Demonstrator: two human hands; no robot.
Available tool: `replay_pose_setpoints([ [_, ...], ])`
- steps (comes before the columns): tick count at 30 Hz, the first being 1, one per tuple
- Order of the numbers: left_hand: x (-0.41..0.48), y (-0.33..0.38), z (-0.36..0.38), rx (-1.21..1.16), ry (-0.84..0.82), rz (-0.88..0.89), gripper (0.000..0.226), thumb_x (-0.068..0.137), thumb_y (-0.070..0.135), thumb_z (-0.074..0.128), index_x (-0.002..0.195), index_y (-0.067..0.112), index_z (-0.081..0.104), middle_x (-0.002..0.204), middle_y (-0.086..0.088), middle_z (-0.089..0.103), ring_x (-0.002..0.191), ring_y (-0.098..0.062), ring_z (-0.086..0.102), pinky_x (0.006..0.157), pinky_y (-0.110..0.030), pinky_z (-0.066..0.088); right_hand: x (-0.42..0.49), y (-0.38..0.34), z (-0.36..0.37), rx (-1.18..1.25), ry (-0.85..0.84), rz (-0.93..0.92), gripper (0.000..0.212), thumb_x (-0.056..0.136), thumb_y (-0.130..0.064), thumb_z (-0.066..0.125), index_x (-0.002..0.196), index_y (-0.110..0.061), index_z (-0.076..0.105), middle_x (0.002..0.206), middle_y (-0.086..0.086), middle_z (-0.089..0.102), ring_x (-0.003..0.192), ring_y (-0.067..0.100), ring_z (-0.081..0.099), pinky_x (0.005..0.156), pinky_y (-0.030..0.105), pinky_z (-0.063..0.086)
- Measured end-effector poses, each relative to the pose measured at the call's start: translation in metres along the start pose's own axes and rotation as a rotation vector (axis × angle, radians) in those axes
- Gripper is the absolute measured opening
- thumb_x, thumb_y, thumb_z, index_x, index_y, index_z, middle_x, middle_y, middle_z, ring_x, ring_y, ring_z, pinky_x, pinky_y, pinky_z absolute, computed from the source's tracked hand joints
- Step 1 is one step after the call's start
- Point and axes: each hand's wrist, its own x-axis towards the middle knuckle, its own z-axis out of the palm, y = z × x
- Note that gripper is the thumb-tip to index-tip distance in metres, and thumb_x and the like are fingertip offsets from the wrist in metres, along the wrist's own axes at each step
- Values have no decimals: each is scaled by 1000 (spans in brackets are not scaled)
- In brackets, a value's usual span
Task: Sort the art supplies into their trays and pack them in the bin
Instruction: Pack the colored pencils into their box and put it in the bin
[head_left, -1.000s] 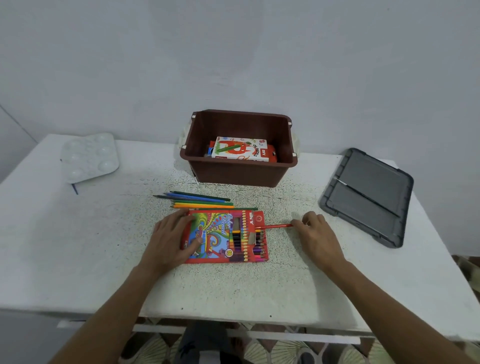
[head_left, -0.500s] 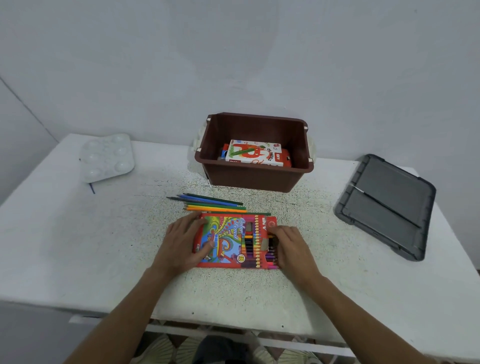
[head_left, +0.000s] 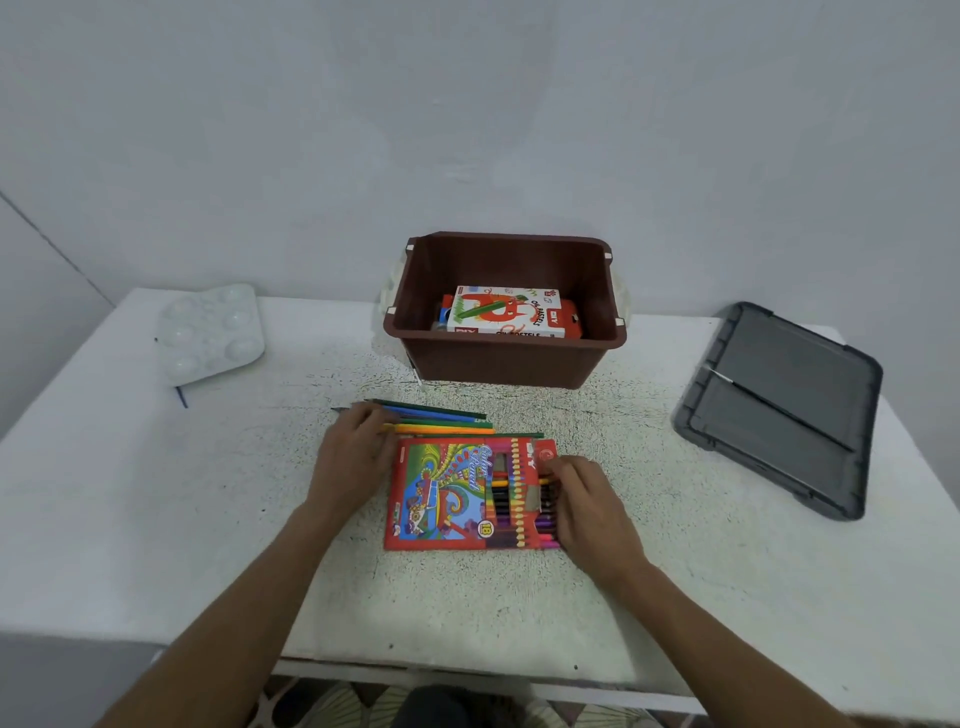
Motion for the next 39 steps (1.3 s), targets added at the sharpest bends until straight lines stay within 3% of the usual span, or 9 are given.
replay_pose_setpoints([
  [6, 53, -5, -4, 293, -334, 138, 30, 100, 25, 52, 126, 19, 64, 126, -5, 64, 112, -29, 58, 93, -45, 44, 1, 2, 1, -6, -6, 13, 37, 92, -16, 35, 120, -6, 57, 117, 8, 56, 101, 19, 54, 85, 27, 49],
  [11, 76, 0, -11, 444, -464, 248, 30, 102, 31, 45, 125, 25, 64, 121, 0, 65, 108, -22, 60, 92, -39, 43, 1, 0, 0, -14, -5, 26, 35, 92, -15, 36, 120, -8, 56, 116, 6, 55, 101, 16, 52, 87, 20, 43],
  [18, 90, 12, -12, 462, -484, 169, 15, 94, 26, 56, 107, 19, 62, 111, -2, 64, 104, -25, 59, 88, -38, 41, 2, -1, 0, -6, 3, 16, 33, 93, -15, 37, 120, -9, 54, 114, 5, 55, 99, 16, 50, 87, 16, 38],
  [21, 89, 15, -14, 493, -441, 256, 14, 94, 23, 56, 107, 17, 60, 111, -2, 67, 104, -26, 58, 86, -38, 41, 2, 0, 0, -14, 5, 15, 34, 93, -16, 37, 122, -9, 55, 115, 6, 55, 100, 18, 51, 87, 19, 40],
  [25, 78, 21, -9, 482, -302, 367, 30, 85, 22, 72, 115, 17, 66, 115, -7, 69, 102, -28, 62, 85, -41, 48, 2, -1, 0, -5, 10, 19, 33, 96, -19, 36, 123, -11, 53, 115, 3, 54, 99, 14, 50, 84, 19, 42],
  [28, 70, 35, -6, 354, -183, 366, 28, 83, 17, 75, 110, 15, 67, 108, -7, 68, 97, -27, 64, 82, -41, 50, 1, -2, -1, -1, 17, 20, 32, 97, -21, 36, 123, -11, 53, 115, 3, 54, 99, 15, 51, 86, 18, 41],
  [31, 62, 59, -5, 48, -59, 261, 16, 91, 14, 66, 106, 13, 64, 100, -2, 67, 87, -20, 64, 78, -35, 49, 1, -2, -1, 19, 18, 20, 31, 100, -21, 36, 121, -9, 56, 114, 3, 54, 99, 16, 52, 87, 20, 42],
  [34, 55, 84, -2, -224, -80, 99, 11, 92, 15, 65, 102, 14, 61, 93, 4, 67, 80, -8, 65, 74, -25, 54, 2, -3, -3, 64, 25, 42, 26, 102, -22, 38, 119, -13, 55, 114, -1, 53, 99, 11, 51, 86, 21, 44],
  [39, 41, 115, -1, -610, -194, 22, 9, 86, 7, 73, 92, 9, 67, 88, 6, 69, 83, 2, 69, 76, -14, 55, 21, -11, -13, 140, 70, 98, 21, 103, -20, 48, 122, -16, 55, 116, -8, 50, 103, 3, 51, 84, 15, 44],
])
